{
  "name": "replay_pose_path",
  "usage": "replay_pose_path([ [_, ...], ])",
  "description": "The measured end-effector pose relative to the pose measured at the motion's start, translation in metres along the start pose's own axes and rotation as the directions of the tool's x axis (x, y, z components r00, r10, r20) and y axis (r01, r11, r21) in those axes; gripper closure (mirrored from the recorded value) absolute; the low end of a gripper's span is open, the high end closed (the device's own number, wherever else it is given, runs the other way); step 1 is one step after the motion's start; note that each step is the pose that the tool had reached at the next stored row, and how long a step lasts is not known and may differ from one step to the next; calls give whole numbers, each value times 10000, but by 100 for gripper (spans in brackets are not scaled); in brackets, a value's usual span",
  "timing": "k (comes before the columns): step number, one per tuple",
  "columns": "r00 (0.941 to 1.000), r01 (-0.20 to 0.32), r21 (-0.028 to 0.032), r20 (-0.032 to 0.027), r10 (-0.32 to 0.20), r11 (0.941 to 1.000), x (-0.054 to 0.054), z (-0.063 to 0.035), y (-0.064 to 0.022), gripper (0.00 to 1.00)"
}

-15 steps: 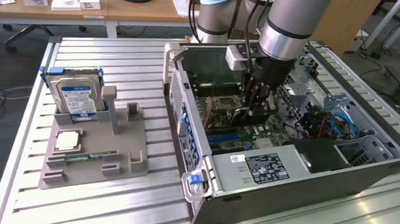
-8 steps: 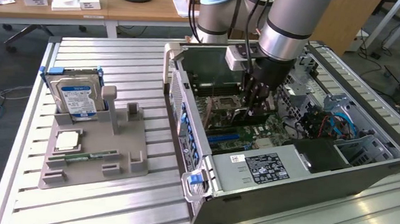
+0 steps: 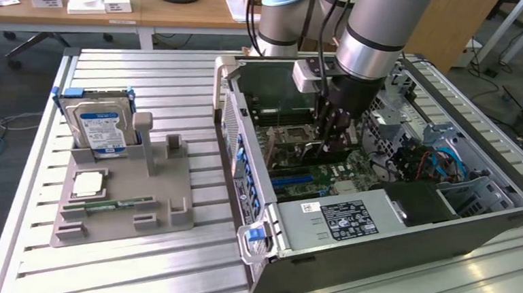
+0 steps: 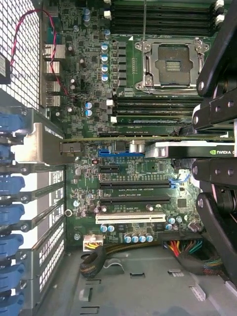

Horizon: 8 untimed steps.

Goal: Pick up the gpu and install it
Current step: 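Insert the gpu into the slot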

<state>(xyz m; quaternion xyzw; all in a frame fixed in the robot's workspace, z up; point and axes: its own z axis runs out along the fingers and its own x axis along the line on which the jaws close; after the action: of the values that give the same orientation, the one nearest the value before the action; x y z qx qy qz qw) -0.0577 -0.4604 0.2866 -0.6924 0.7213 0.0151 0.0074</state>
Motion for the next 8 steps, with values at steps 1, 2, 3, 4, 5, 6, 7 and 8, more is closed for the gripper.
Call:
replay_pose_path([
  [1,10000,-1,0,0,1,10000,0,0,0,73],
  [2,10000,-1,0,0,1,10000,0,3,1,73],
  [3,10000,-1,4,2,1,10000,1,14,2,73],
  [4,10000,-1,5,1,1,10000,1,28,2,73],
  [5,10000,0,6,1,0,10000,1,43,1,73],
  [6,10000,1,8,2,-1,10000,2,60,1,73],
  [7,10000,0,10,1,0,10000,2,74,2,73],
  [8,10000,0,10,1,0,10000,3,85,2,73],
])
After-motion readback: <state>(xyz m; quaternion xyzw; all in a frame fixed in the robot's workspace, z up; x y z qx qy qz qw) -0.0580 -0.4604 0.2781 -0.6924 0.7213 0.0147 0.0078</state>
